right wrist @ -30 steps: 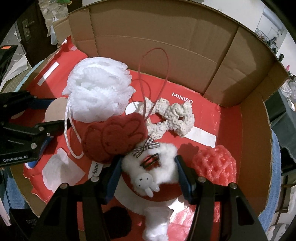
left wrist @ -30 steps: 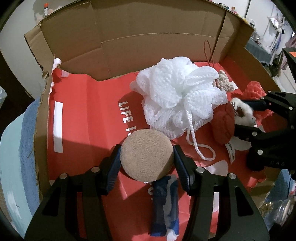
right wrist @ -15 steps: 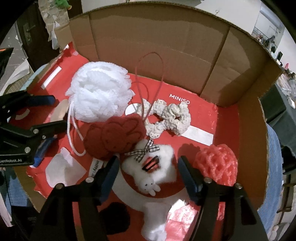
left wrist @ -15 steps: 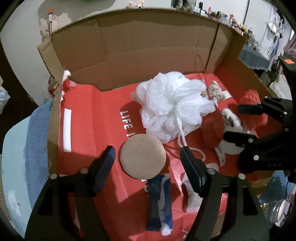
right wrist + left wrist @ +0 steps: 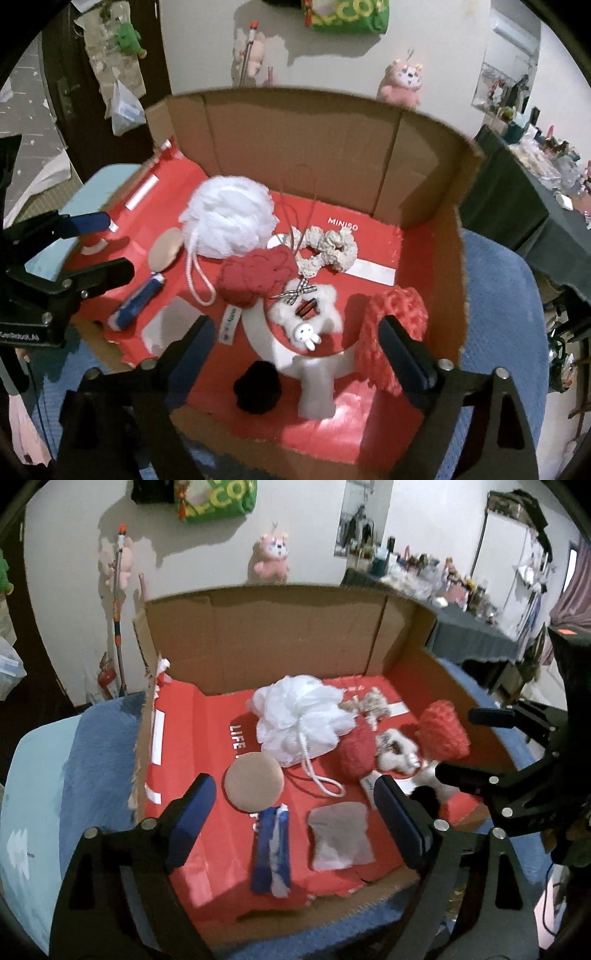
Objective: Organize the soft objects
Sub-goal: 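Withdraw both tools upward out of the box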
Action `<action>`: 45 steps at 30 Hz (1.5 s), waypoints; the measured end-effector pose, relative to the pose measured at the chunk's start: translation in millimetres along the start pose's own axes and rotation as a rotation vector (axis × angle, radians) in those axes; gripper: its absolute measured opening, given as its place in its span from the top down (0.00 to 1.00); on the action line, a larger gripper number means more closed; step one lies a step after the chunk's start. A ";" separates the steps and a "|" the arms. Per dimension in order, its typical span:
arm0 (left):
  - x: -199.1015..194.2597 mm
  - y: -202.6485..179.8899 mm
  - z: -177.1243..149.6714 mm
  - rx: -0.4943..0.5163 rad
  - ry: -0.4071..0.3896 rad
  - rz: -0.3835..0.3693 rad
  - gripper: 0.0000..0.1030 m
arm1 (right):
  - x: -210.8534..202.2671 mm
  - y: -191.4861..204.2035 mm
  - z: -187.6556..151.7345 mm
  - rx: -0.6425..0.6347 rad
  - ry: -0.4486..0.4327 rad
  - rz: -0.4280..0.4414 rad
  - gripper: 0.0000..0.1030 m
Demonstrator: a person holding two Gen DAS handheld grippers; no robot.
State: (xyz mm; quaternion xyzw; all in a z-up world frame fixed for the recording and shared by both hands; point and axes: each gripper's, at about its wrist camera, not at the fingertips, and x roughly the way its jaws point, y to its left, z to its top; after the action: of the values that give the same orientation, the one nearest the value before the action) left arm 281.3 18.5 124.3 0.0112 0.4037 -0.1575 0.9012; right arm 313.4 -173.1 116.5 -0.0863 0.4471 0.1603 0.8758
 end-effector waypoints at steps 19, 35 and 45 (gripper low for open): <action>-44.3 -35.4 -48.9 0.042 -0.287 0.115 0.05 | -42.6 25.8 -50.0 0.055 -0.280 -0.155 0.00; -8.7 -25.1 -52.7 -0.004 -0.311 0.129 0.05 | -11.0 17.0 -59.0 0.091 -0.361 -0.167 0.00; 7.7 -19.4 -57.9 -0.015 -0.285 0.134 0.05 | 0.5 4.7 -61.8 0.129 -0.346 -0.166 0.00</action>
State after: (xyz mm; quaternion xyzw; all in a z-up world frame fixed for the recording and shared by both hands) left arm 238.5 6.5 81.8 0.0090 0.2713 -0.0938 0.9579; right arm 265.4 -186.8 79.9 -0.0378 0.2905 0.0710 0.9535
